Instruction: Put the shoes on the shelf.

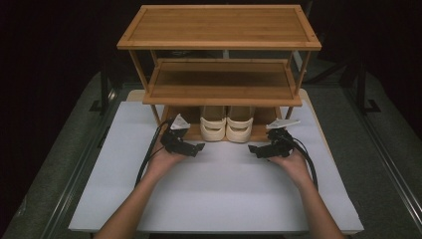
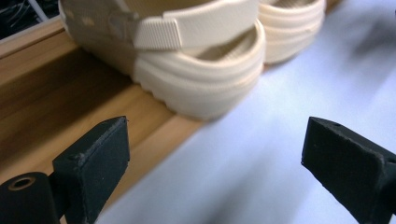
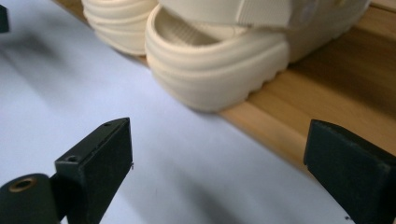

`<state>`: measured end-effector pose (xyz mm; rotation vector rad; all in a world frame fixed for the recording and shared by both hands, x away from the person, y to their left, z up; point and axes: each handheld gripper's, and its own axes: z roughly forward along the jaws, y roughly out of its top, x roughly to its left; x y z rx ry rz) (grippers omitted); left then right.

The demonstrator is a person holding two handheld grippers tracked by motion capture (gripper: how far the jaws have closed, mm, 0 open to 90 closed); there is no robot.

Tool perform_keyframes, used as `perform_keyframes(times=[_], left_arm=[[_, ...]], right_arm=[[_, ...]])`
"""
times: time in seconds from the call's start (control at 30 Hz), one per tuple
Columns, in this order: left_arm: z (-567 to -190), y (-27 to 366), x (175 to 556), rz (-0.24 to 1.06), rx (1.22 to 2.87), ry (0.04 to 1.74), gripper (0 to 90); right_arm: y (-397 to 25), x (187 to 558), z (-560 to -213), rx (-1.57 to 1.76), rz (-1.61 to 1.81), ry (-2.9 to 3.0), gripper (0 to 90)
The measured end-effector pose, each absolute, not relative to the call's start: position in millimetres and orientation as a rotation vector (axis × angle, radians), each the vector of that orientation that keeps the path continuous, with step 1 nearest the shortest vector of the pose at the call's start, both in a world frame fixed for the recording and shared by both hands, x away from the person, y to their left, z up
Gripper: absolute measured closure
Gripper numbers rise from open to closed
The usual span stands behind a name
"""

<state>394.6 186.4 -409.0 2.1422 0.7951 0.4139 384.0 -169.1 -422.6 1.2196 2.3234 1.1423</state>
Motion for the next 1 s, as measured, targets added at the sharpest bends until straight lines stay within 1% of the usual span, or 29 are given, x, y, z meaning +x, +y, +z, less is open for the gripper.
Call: perform_keyframes(times=[0.03, 0.07, 0.1, 0.23, 0.37, 0.47, 0.6, 0.67, 0.77, 0.83, 1.0], left_arm=[[-407.8, 190.2, 390.6, 0.417, 2.142, 0.799, 7.4], [-406.8, 194.3, 386.9, 0.422, 2.138, 0.797, 7.4], [-406.1, 198.0, 383.1, 0.426, 2.132, 0.8, 7.4], [-405.0, 213.1, 367.8, 0.413, 2.143, 0.812, 7.4], [-408.7, 228.5, 352.5, 0.41, 2.141, 0.831, 7.4], [-412.4, 241.6, 341.3, 0.445, 2.129, 0.851, 7.4], [-419.3, 257.9, 325.6, 0.436, 2.132, 0.882, 7.0], [-424.1, 265.0, 317.7, 0.427, 2.147, 0.896, 1.9], [-431.0, 276.1, 306.1, 0.434, 2.164, 0.907, 1.9], [-434.4, 283.4, 299.3, 0.429, 2.177, 0.919, 0.0], [-443.2, 299.0, 283.3, 0.436, 2.178, 0.933, 0.0]], right_arm=[[-171.6, 380.7, -422.5, 1.227, 1.141, 2.327, 7.4], [-173.6, 378.1, -422.0, 1.232, 1.12, 2.335, 4.1], [-175.8, 374.8, -421.7, 1.229, 1.118, 2.331, 3.0], [-185.2, 360.8, -419.0, 1.242, 1.067, 2.33, 1.8], [-200.7, 345.1, -418.7, 1.251, 1.081, 2.287, 1.8], [-212.2, 331.8, -420.4, 1.282, 1.1, 2.254, 1.8], [-226.2, 312.7, -425.5, 1.303, 1.108, 2.234, 1.8], [-233.2, 303.6, -429.2, 1.298, 1.097, 2.226, 1.8], [-243.9, 293.2, -435.8, 1.306, 1.057, 2.225, 1.8], [-250.0, 286.3, -440.4, 1.314, 1.005, 2.222, 1.9], [-262.7, 268.7, -453.0, 1.362, 0.923, 2.244, 1.8]])
